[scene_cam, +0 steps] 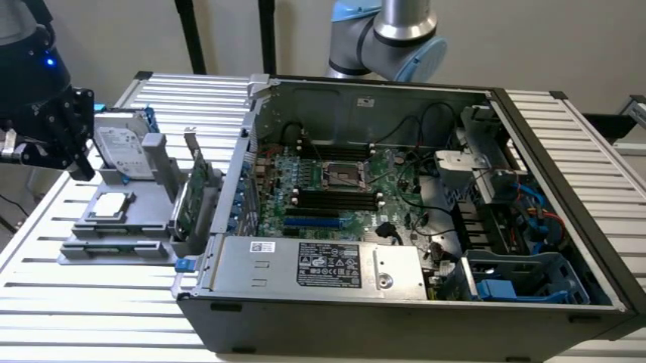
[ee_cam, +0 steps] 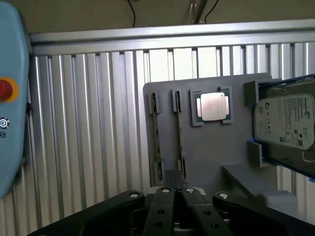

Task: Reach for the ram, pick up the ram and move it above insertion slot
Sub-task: 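Pick up the ram and move it above insertion slot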

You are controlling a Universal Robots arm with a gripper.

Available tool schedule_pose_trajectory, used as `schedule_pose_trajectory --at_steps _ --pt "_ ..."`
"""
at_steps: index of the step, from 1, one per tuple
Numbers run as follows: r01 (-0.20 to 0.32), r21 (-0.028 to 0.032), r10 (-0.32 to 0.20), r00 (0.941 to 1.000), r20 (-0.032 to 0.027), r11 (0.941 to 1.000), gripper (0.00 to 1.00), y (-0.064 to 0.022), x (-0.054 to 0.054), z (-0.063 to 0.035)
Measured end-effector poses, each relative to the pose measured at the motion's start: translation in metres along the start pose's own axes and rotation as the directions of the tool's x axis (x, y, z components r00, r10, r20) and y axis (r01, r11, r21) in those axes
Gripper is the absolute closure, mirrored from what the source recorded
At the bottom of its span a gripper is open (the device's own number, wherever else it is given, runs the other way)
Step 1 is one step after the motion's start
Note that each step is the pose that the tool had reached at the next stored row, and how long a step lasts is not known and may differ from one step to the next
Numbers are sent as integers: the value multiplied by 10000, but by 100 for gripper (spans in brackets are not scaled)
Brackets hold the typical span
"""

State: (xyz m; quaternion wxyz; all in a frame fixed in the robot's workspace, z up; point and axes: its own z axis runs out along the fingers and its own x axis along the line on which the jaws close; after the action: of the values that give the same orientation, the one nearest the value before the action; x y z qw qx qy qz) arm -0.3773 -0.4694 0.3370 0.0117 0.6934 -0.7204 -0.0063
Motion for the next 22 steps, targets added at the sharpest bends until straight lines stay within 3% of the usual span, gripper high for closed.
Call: schedule_pose_trajectory --at_steps 2,4,6,8,9,22 --pt "135 42 -135 9999 13 9999 89 4 0 0" --pt "144 46 -144 9999 13 9999 88 4 0 0" --pt "144 45 -145 9999 12 9999 76 4 0 0" --pt "145 49 -145 9999 13 9999 76 4 1 6" --pt "145 56 -145 9999 14 9999 69 4 1 22" --pt "144 68 -144 9999 13 9999 69 -3 24 258"
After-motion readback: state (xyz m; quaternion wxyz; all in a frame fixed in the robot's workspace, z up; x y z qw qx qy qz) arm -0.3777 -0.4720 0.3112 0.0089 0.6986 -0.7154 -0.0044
